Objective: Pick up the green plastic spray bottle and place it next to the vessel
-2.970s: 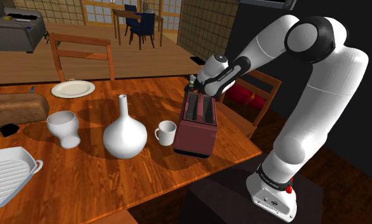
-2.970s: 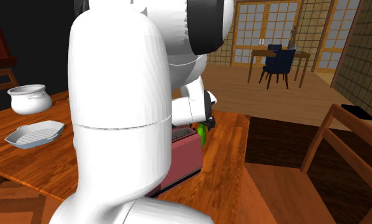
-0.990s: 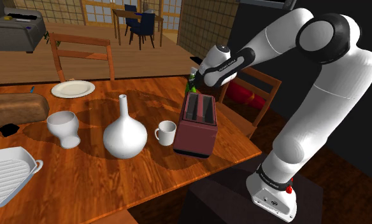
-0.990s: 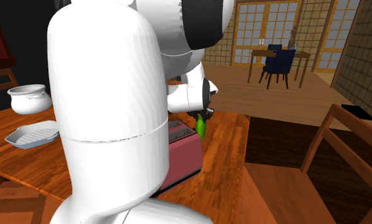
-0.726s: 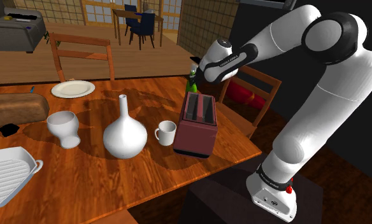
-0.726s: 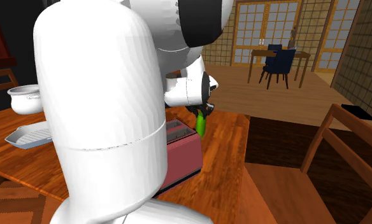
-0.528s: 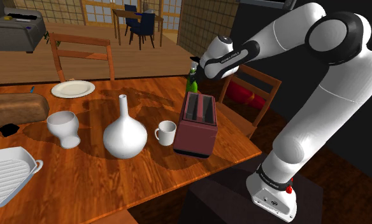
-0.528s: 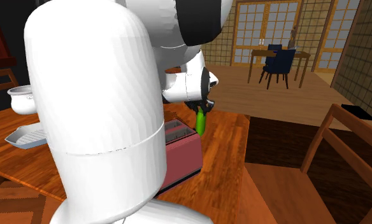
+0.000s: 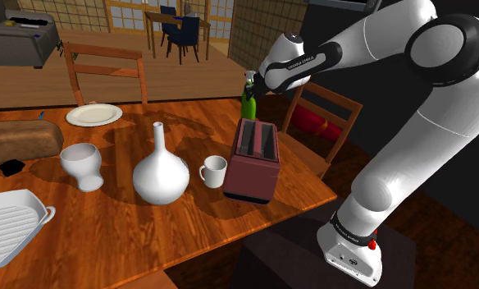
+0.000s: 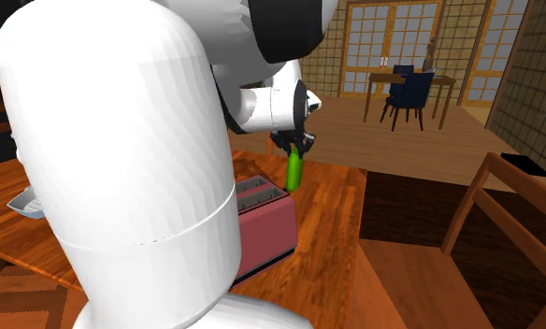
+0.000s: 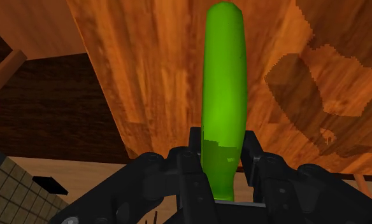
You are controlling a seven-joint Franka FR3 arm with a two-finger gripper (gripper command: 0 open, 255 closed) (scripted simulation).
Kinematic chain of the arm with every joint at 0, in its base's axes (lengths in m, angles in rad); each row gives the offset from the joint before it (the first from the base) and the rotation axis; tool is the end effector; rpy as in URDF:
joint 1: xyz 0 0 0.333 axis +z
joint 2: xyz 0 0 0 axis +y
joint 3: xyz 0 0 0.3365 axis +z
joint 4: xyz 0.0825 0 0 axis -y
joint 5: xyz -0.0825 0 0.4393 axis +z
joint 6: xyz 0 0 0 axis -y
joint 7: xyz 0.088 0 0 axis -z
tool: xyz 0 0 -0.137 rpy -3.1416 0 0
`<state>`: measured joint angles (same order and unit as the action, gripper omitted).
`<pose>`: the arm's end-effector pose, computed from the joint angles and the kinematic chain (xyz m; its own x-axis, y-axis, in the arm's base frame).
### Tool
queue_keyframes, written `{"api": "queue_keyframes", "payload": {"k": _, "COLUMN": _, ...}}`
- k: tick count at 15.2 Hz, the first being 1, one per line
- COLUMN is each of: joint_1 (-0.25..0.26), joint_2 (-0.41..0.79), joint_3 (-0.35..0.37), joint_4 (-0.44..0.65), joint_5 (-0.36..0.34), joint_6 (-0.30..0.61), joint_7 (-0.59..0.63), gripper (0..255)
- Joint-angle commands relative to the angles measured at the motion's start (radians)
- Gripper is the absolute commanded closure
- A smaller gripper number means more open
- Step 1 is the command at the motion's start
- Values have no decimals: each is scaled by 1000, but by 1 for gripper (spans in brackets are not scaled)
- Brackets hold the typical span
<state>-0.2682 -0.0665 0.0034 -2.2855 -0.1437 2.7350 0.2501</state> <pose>0.5839 -0.1544 0.3988 0.7979 -0.3380 0.4990 -0.3850 -0.9228 -0.0094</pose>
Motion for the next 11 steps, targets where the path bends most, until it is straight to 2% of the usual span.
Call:
{"api": "queue_keyframes", "payload": {"k": 1, "joint_1": 1, "joint_2": -14, "joint_3": -1, "joint_4": 13, "joint_5": 8, "joint_6": -27, "joint_7": -9, "gripper": 255}}
{"api": "queue_keyframes", "payload": {"k": 11, "joint_1": 7, "joint_2": -70, "joint_3": -2, "joint_4": 92, "joint_5": 33, "joint_6": -162, "joint_7": -34, "gripper": 255}}
